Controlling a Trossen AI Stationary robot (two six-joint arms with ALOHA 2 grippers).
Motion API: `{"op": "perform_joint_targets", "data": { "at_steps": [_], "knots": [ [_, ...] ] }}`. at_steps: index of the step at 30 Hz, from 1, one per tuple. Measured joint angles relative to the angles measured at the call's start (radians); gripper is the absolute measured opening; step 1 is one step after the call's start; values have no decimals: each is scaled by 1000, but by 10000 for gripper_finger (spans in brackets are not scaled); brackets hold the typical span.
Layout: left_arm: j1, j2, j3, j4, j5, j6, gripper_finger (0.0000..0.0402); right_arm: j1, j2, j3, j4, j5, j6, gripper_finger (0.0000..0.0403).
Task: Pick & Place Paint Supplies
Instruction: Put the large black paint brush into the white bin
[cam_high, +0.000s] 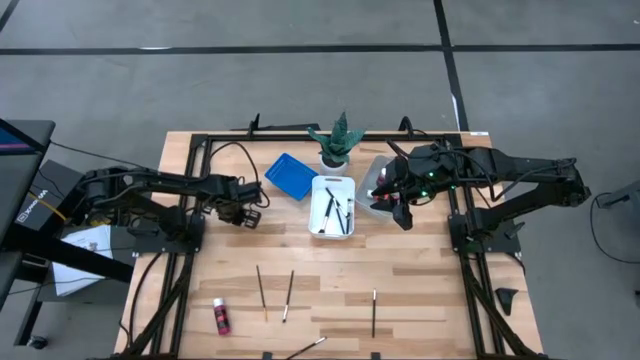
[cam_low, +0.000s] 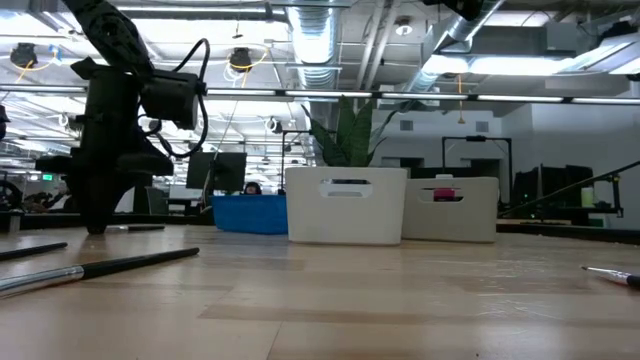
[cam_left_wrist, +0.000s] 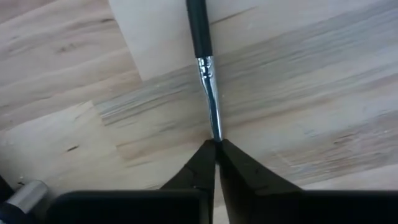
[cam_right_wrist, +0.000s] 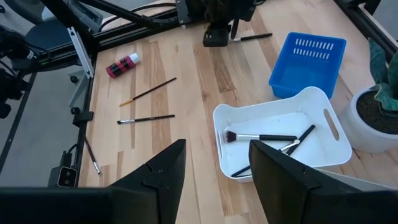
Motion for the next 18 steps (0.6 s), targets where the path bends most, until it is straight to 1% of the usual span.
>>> {"op": "perform_joint_targets", "data": {
  "at_steps": [5,8,10,12,15,18],
  "knots": [
    [1,-40,-9,34,34,-25,3,0,0,0,0,0,0,173],
    [-4,-98,1,97,120,-52,1,1,0,0,-2,0,11,173],
    [-11,-154,0,130,150,-49,1,5,0,0,-3,0,19,173],
    [-29,-197,-2,191,171,-58,1,13,0,0,-5,0,19,173],
    [-63,-265,0,280,230,-82,1,22,0,0,-6,0,21,173],
    [-116,-306,0,365,235,-110,1,22,0,0,-6,3,30,173]
  ]
}}
